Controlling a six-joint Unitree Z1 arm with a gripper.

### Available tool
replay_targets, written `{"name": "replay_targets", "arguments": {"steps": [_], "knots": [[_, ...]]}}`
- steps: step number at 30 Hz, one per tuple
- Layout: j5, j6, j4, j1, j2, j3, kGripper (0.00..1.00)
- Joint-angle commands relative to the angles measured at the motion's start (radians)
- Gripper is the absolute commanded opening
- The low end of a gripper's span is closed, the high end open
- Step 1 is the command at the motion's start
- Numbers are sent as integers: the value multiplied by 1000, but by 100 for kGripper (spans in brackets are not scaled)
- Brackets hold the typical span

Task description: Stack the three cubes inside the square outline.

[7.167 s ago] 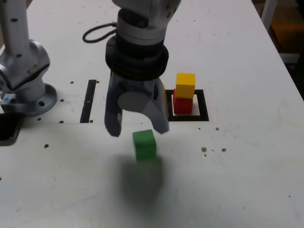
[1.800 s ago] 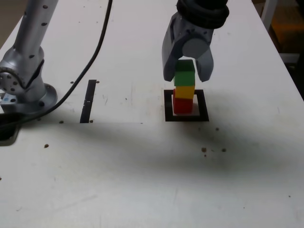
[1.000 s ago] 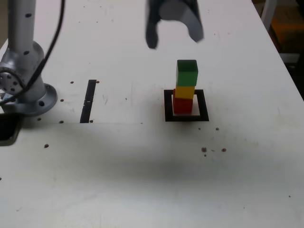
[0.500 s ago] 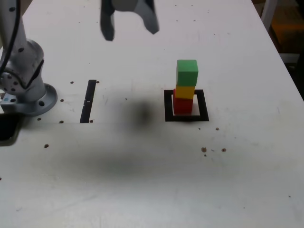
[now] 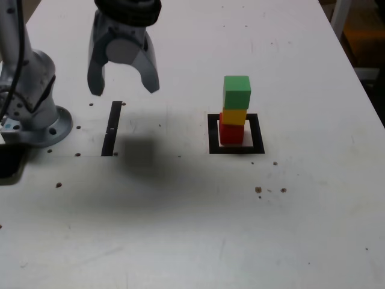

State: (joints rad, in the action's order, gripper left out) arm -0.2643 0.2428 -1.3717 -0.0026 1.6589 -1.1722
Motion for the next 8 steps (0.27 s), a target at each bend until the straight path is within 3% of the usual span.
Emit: {"name": "replay_targets", "arguments": {"steps": [1,8], "knots": [[-19,-7,35,1,-3,43,78],[-113,-85,204,1,31,164,78]]}}
